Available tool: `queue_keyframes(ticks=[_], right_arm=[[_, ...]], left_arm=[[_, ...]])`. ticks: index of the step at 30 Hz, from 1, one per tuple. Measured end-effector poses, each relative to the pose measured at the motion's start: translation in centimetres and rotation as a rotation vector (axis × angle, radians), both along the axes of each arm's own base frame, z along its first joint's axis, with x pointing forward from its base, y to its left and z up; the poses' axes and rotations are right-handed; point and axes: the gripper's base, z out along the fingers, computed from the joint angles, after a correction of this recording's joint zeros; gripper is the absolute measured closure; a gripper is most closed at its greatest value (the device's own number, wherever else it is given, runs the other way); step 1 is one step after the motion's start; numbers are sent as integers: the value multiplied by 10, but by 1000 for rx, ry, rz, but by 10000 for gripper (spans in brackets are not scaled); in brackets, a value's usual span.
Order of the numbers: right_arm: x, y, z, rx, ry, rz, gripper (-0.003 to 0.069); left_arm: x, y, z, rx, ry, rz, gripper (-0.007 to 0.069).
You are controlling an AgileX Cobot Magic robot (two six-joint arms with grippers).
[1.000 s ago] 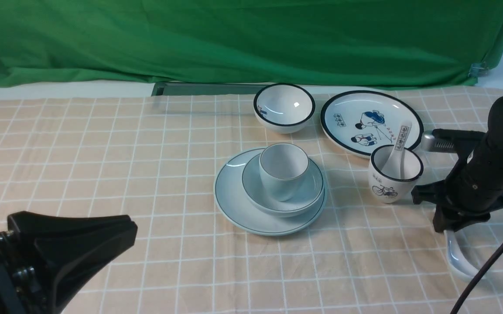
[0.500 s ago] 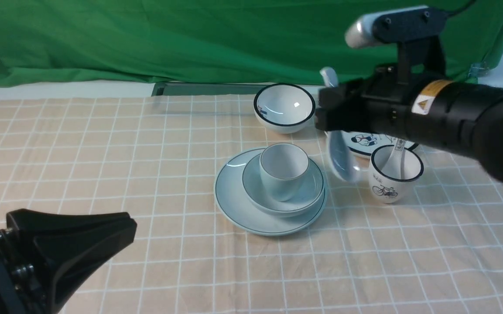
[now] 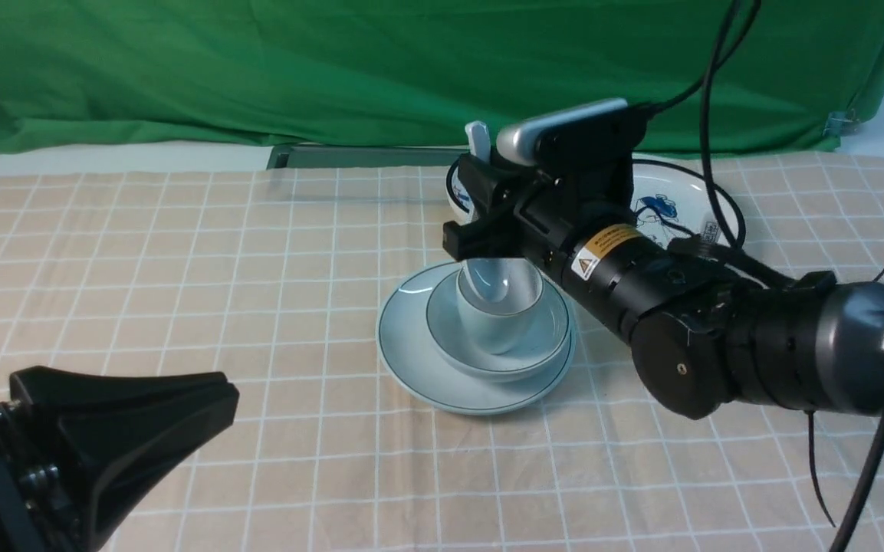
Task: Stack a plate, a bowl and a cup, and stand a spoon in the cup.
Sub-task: Use the right arm to put the blue soup spoon into the blue teacup in the middle
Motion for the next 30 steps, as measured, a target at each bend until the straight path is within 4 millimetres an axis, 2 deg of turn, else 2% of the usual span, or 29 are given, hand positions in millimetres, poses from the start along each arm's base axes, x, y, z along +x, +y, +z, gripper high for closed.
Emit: queue_keyframes(ticks=[5, 12, 16, 21, 23, 24, 26, 30], right_arm=[[11, -5, -11, -5, 11, -26, 484], [16, -5, -30, -42, 39, -31, 470], [16, -5, -36, -67, 41, -28, 354], [15, -6, -32, -69, 50, -26, 294], [11, -7, -24, -71, 56, -22, 291], [4, -9, -10, -64, 50, -15, 288], [-7, -12, 4, -67, 56, -1, 287], [-53, -30, 58, -84, 83, 50, 287]], left_arm=[[0, 0, 0, 1, -1, 0, 622], [0, 0, 0, 2, -2, 0, 622], [0, 0, 0, 2, -2, 0, 622], [0, 0, 0, 2, -2, 0, 622], [0, 0, 0, 2, -2, 0, 622], [0, 0, 0, 1, -1, 0, 622], [-1, 0, 1, -8, 0, 0, 622], [-12, 8, 6, -59, -34, -5, 622]])
